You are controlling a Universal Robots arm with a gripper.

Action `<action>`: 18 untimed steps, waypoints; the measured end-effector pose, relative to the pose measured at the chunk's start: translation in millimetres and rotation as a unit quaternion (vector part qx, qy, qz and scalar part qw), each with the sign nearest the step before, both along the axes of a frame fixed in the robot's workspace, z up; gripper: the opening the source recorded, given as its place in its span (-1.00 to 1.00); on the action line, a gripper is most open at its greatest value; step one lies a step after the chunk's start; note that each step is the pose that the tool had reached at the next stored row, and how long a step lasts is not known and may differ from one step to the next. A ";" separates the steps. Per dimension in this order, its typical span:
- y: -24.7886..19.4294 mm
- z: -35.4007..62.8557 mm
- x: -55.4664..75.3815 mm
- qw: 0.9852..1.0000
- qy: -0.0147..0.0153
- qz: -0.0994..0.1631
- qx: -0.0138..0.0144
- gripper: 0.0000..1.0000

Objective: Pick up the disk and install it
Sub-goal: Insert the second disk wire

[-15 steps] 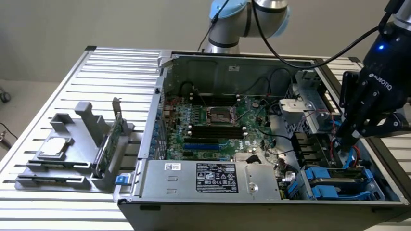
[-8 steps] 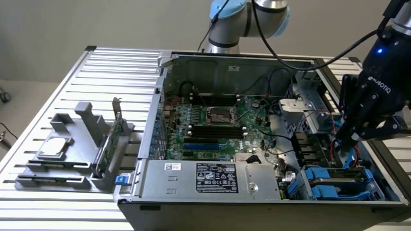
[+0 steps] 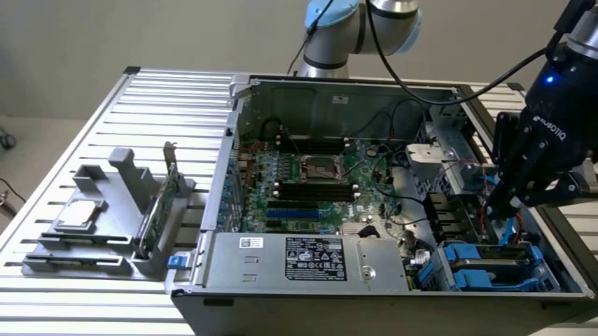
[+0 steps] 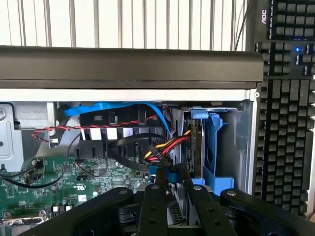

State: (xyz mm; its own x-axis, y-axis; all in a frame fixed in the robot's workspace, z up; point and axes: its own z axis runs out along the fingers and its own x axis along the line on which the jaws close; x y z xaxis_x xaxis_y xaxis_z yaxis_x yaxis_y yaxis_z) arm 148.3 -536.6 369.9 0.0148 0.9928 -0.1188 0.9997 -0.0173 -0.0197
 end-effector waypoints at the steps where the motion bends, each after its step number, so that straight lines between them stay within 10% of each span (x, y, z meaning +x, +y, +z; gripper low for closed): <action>1: 0.0 -0.1 0.3 1.000 0.000 0.000 0.000 -0.51; 18: -1.6 -5.6 0.9 1.000 0.002 0.000 -0.007 -0.66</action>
State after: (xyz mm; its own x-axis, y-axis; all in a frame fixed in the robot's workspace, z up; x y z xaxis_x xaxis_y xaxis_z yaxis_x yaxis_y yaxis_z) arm 149.2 -538.1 364.2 0.0144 0.9912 -0.1318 0.9996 -0.0177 -0.0242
